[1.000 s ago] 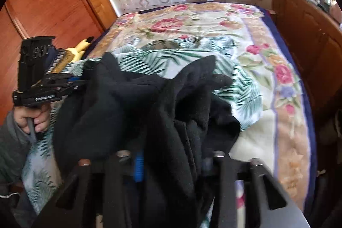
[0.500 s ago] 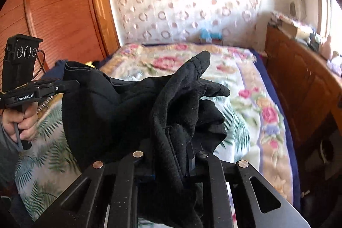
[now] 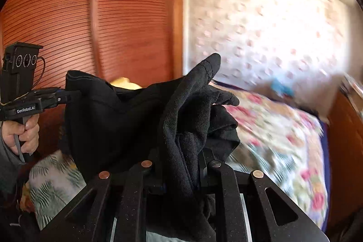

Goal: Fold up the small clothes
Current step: 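Lower the folded shirt onto the navy clothes stack and open both tools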

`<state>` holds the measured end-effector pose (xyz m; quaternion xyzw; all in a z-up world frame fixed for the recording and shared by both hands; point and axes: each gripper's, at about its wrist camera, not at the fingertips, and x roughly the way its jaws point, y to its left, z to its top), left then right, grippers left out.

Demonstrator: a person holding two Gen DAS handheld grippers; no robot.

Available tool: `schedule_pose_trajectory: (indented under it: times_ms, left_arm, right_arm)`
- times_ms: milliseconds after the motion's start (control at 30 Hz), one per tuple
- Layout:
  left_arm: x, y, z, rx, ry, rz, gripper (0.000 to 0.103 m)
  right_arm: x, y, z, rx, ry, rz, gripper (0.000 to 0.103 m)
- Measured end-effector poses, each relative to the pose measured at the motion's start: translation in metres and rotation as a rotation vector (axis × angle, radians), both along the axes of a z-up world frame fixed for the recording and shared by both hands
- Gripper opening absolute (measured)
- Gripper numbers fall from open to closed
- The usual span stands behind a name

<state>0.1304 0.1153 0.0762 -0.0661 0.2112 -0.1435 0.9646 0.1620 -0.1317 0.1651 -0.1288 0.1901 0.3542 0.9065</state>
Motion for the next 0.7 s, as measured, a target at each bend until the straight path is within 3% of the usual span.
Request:
schedule_pose_trajectory:
  times_ms: [200, 267, 333, 400, 467, 533, 567, 700]
  left_arm:
    - [-0.033, 0.072, -0.020, -0.025, 0.030, 0.208, 0.012]
    - [-0.034, 0.093, -0.038, -0.027, 0.064, 0.281, 0.012]
    - [-0.025, 0.108, -0.061, 0.019, 0.112, 0.358, 0.012]
    - [-0.014, 0.121, -0.087, 0.015, 0.177, 0.395, 0.012]
    - [-0.005, 0.124, -0.105, 0.004, 0.214, 0.395, 0.012]
    - [-0.003, 0.124, -0.113, 0.013, 0.224, 0.400, 0.012]
    - [0.000, 0.124, -0.113, 0.012, 0.221, 0.400, 0.012]
    - [-0.002, 0.130, -0.111, -0.012, 0.196, 0.391, 0.012]
  right_arm:
    - [0.043, 0.117, 0.012, -0.084, 0.002, 0.204, 0.017]
    - [0.058, 0.158, 0.010, -0.135, -0.004, 0.259, 0.017]
    - [0.075, 0.198, 0.001, -0.172, -0.024, 0.281, 0.017]
    - [0.094, 0.231, -0.012, -0.201, -0.028, 0.263, 0.018]
    - [0.118, 0.250, -0.023, -0.220, 0.009, 0.177, 0.021]
    - [0.132, 0.257, -0.020, -0.190, 0.023, 0.102, 0.043]
    - [0.134, 0.258, -0.017, -0.173, 0.021, 0.080, 0.047]
    - [0.110, 0.257, -0.019, -0.106, -0.006, 0.122, 0.047]
